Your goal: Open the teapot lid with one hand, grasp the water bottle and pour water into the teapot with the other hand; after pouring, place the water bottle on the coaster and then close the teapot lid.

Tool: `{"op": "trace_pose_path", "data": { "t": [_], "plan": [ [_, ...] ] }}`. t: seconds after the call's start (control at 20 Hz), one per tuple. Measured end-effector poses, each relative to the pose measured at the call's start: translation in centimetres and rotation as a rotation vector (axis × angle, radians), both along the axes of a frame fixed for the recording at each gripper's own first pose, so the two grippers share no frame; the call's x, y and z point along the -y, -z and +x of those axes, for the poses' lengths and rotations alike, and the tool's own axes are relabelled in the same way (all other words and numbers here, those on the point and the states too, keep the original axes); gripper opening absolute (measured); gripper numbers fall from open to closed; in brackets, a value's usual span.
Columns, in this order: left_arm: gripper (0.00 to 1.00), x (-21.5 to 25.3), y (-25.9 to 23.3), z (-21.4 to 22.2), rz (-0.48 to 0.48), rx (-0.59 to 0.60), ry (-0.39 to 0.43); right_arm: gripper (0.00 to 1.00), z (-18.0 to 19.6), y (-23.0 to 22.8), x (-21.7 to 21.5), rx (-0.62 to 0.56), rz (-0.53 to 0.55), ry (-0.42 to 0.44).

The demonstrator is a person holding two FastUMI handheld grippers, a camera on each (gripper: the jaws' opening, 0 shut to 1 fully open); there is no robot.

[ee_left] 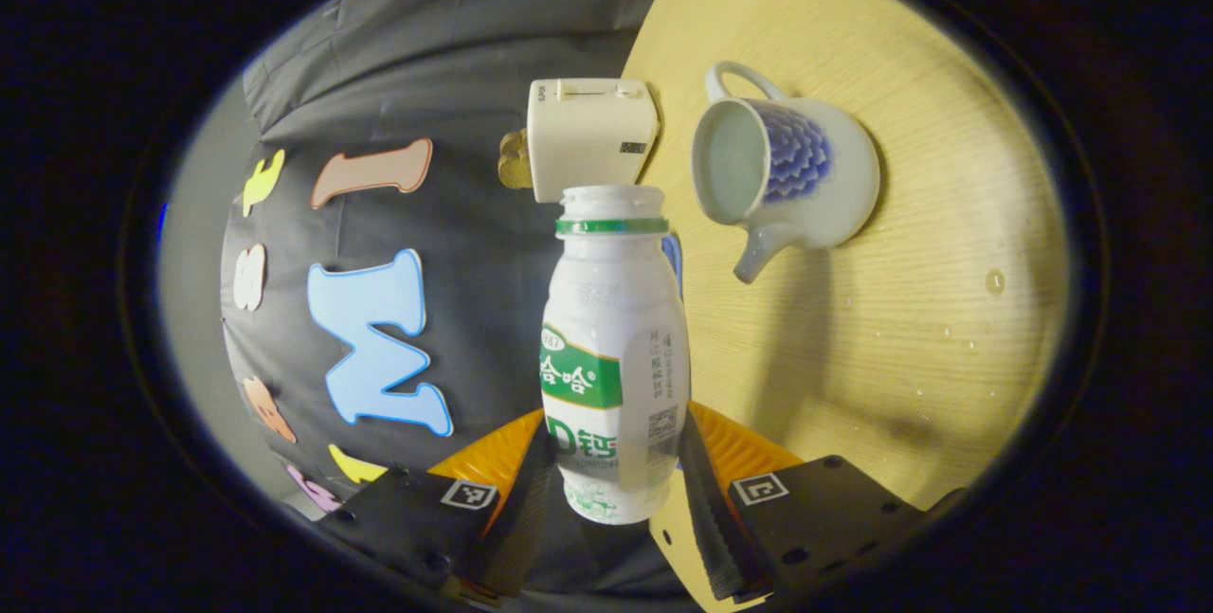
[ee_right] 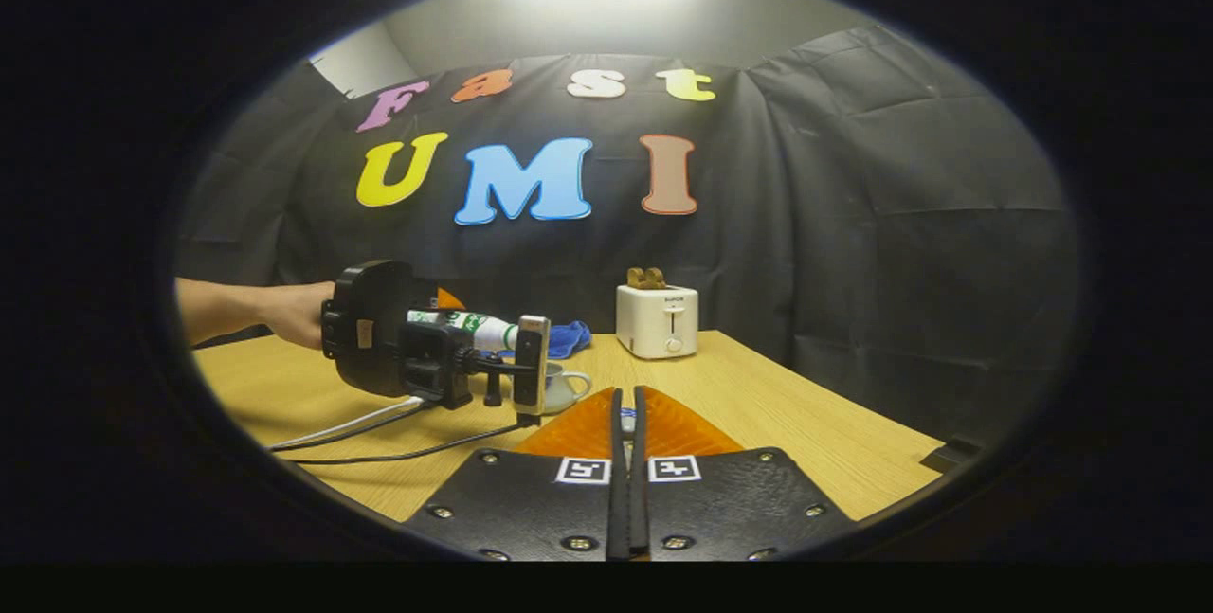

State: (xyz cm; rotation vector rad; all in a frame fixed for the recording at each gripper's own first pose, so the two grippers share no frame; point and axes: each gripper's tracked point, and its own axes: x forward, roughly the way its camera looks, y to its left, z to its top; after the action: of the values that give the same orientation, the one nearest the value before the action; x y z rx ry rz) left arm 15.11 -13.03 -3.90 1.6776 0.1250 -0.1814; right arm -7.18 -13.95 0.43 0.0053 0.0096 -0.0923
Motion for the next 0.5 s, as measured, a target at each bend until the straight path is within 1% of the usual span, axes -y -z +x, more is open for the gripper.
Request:
{"op": "trace_pose_path", "data": {
  "t": [0.3,0.35,0.4,0.5],
  "plan": [
    [0.82,-0.17,0.25,0.27,0.083,0.006,0.011,0.00,-0.08,-0.09,0.03,0.001,0.012,-0.004],
    [0.69,-0.02,0.33,0.05,0.097,0.007,0.015,0.00,-0.08,-0.21,0.01,0.004,0.012,-0.004],
    [0.82,0.08,0.38,-0.08,0.106,0.006,0.019,0.00,-0.13,-0.23,0.03,0.005,0.011,-0.006],
    [0.82,0.13,0.30,-0.21,0.116,0.001,0.022,0.00,-0.06,-0.34,0.07,0.008,0.014,-0.012]
  ]
}}
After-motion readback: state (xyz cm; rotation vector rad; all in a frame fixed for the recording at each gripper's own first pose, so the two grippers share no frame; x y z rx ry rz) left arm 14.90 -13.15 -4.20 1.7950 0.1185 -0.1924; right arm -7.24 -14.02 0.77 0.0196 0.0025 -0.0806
